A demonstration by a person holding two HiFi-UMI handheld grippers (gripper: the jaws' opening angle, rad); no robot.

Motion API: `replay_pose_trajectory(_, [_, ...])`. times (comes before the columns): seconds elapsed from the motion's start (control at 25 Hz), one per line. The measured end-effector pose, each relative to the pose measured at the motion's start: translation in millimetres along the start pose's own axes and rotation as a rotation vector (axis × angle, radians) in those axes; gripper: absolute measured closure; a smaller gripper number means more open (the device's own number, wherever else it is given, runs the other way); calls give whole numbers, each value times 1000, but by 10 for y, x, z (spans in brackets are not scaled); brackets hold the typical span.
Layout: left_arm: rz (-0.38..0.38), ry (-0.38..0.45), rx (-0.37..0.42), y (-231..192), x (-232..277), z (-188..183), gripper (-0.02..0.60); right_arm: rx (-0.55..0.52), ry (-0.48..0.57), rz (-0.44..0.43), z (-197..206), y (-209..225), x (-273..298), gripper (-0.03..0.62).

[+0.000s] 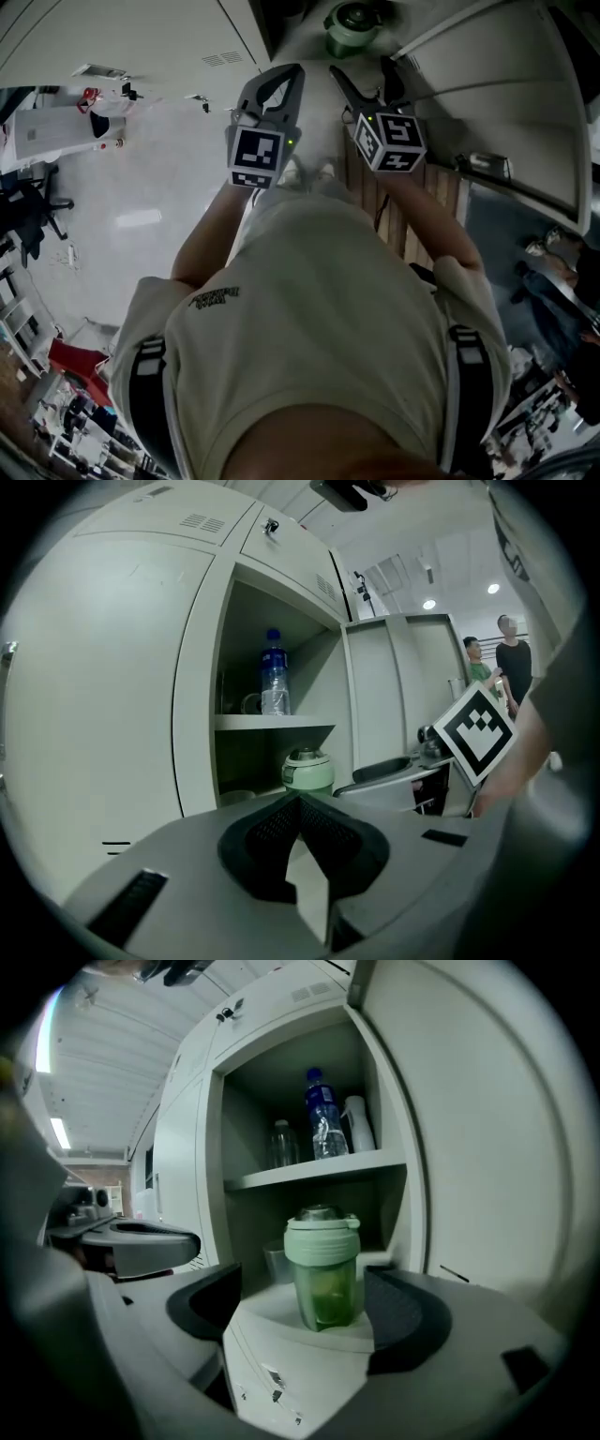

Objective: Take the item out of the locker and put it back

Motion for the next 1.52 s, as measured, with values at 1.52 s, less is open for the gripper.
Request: replay_pose_trajectory(1.52, [35,-106,-49,-212,693,458,568,-51,-45,122,264,339,911,189])
Point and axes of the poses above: the fingertips, and each gripper's own axes: x forward along the fingers, y to its right, z out of its underside, the point moved 3 cm from there along -x, backward along the fingers, and after that the axes turned 3 degrees about -z, right-handed, at the moved point
